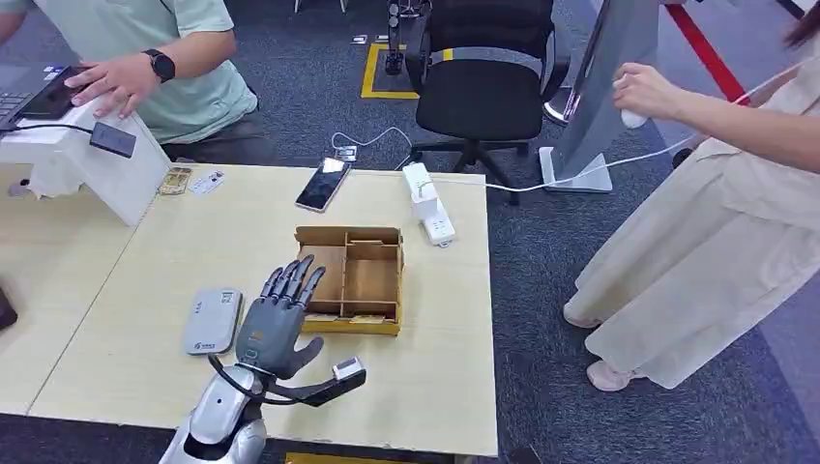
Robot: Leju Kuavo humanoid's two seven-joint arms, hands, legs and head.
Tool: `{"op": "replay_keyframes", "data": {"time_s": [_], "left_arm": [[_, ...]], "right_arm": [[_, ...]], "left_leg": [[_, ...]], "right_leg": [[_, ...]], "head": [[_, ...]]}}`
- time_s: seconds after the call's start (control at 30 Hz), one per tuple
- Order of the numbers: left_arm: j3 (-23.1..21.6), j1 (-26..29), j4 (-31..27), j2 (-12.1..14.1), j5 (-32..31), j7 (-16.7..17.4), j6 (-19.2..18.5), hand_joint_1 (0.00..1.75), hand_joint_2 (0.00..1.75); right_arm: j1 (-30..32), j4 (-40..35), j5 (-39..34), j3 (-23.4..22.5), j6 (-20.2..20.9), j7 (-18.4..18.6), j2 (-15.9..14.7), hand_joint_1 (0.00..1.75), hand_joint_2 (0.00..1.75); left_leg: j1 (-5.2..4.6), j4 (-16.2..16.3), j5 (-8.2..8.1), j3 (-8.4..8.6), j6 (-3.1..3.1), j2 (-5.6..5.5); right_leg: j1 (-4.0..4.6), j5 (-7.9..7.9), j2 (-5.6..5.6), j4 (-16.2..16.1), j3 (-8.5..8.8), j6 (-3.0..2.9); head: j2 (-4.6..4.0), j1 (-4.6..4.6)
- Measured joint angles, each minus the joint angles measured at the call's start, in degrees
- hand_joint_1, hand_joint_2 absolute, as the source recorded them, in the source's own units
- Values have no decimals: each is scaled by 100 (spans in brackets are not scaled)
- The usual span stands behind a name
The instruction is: Pass the card to the sensor for recognition and then transmit it.
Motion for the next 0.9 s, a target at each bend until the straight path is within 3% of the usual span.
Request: {"op": "replay_keyframes", "data": {"time_s": [0.9], "left_arm": [[0,0,452,66,-79,98,-160,0,175]], "right_arm": [[-3,0,17,2,0,24,-28,0,0]], "left_leg": [[0,0,0,0,0,0]], "right_leg": [[0,0,0,0,0,0]], "head": [[0,0]]}}
